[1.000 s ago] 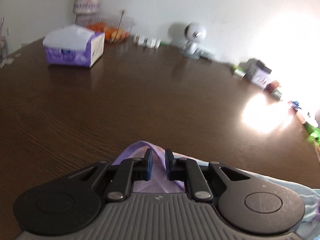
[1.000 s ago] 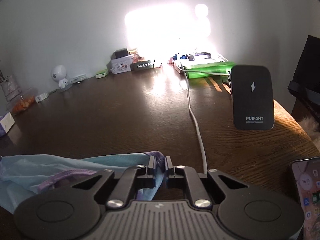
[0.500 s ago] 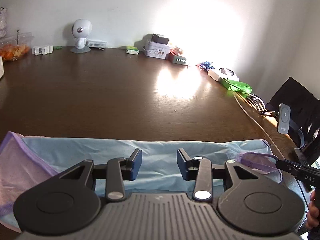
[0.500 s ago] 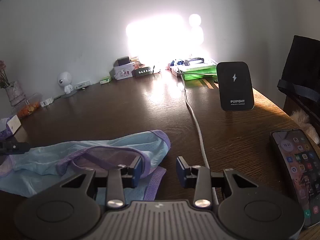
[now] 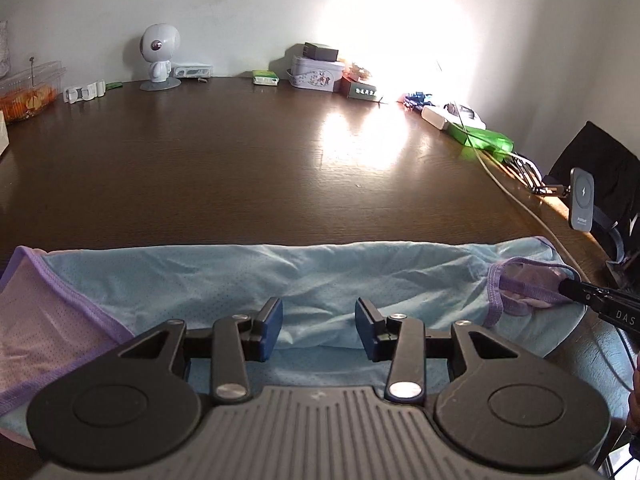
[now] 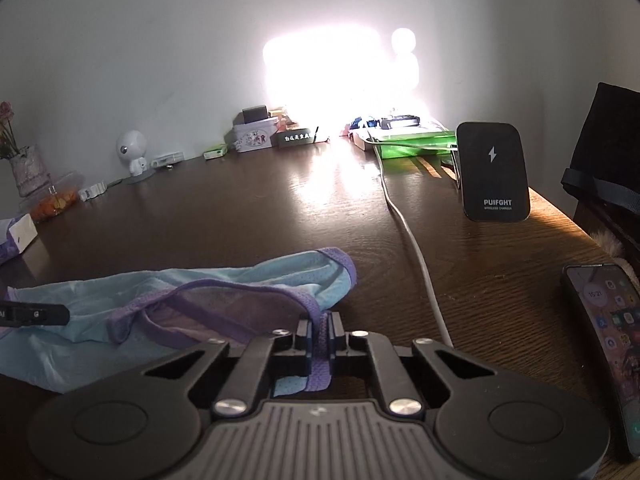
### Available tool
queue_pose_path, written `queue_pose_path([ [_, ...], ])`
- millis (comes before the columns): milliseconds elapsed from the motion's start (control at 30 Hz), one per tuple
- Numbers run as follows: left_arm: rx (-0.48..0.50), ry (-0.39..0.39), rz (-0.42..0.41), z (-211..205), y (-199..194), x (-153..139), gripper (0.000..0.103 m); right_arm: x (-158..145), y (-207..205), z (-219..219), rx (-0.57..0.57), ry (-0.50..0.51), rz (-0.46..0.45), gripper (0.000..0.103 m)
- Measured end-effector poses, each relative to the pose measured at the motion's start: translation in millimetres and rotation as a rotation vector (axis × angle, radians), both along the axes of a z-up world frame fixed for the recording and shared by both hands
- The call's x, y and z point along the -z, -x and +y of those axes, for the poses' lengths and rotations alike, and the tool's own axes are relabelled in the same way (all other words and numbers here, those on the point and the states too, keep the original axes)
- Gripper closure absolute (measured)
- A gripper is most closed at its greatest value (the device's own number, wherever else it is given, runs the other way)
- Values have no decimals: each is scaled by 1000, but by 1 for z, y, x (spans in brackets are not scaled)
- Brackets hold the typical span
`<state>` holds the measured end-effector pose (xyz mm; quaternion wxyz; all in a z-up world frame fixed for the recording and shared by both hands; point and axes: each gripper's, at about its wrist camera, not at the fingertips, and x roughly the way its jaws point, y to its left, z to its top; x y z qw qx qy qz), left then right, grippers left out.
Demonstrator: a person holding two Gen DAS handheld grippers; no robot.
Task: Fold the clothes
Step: 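Open both grippers and release the folded garment onto the table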
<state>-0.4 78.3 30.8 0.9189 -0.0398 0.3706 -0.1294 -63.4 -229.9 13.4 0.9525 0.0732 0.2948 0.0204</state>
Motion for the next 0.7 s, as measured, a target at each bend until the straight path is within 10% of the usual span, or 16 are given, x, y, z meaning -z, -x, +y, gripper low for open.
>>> queue_pose_path([
  [267, -297, 40, -103, 93, 47, -34, 56, -58, -7, 64, -236, 41, -162, 97],
  [467, -531, 39, -73, 154, 88, -24, 54, -46, -32, 168, -535, 61, -129, 97],
  [700, -588, 50, -32, 173, 109, -7, 52, -20, -30, 229, -711, 103, -29, 88],
])
